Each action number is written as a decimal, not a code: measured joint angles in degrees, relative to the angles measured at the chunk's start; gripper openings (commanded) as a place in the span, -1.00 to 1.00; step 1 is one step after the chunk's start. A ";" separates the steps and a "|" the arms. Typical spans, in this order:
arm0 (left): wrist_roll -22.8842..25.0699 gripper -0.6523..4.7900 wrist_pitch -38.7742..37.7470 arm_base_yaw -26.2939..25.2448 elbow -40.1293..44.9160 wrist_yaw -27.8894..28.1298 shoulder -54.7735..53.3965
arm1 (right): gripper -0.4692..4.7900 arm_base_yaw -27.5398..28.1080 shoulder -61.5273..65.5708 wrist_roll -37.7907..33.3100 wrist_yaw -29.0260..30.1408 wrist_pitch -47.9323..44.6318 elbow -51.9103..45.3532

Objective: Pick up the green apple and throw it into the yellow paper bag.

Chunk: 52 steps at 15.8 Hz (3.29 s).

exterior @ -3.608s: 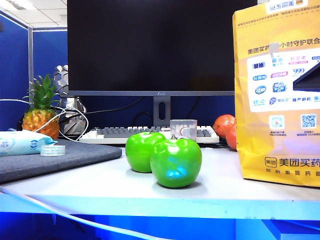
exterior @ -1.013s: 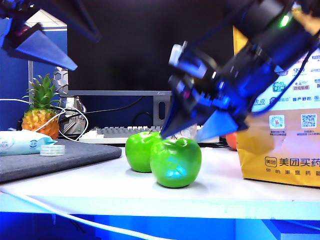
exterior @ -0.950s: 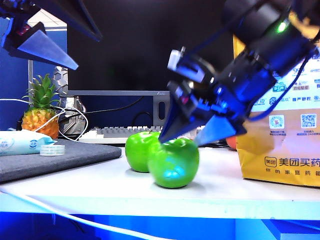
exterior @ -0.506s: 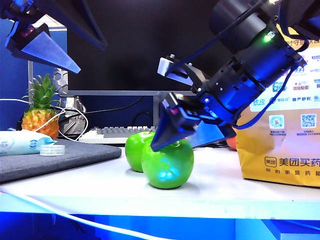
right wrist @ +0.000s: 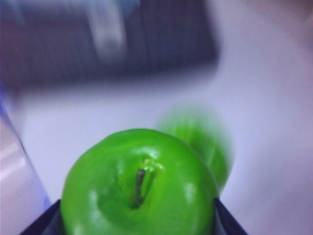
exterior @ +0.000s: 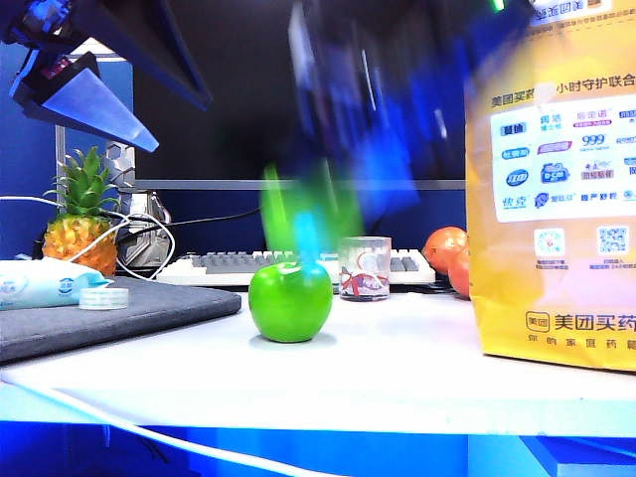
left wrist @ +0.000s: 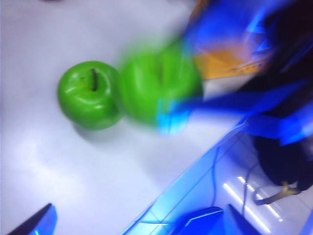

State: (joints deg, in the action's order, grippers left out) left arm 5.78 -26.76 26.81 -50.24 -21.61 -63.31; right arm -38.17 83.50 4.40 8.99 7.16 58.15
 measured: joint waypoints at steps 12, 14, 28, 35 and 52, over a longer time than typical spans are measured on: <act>7.28 1.00 15.50 -0.02 0.00 -24.65 -0.09 | 0.17 5.18 -22.40 14.49 -21.51 31.26 20.24; 8.79 1.00 22.18 0.00 0.00 -31.98 -0.09 | 0.17 6.97 -23.65 15.17 -23.37 32.68 20.28; 1.05 1.00 47.04 0.02 -0.02 -23.19 -0.11 | 1.00 12.74 -22.49 17.70 -25.83 37.38 20.22; 0.98 1.00 46.60 0.02 -0.02 -23.17 -0.09 | 1.00 12.76 -21.59 17.16 -22.29 28.72 20.31; 9.22 0.65 13.86 -1.81 18.45 23.47 47.43 | 1.00 12.31 -71.63 -19.63 -0.81 -23.71 -51.21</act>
State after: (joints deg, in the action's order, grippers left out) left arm 15.00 -12.91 24.99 -31.79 1.87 -15.88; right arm -25.87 11.88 -15.22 8.19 -16.56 6.94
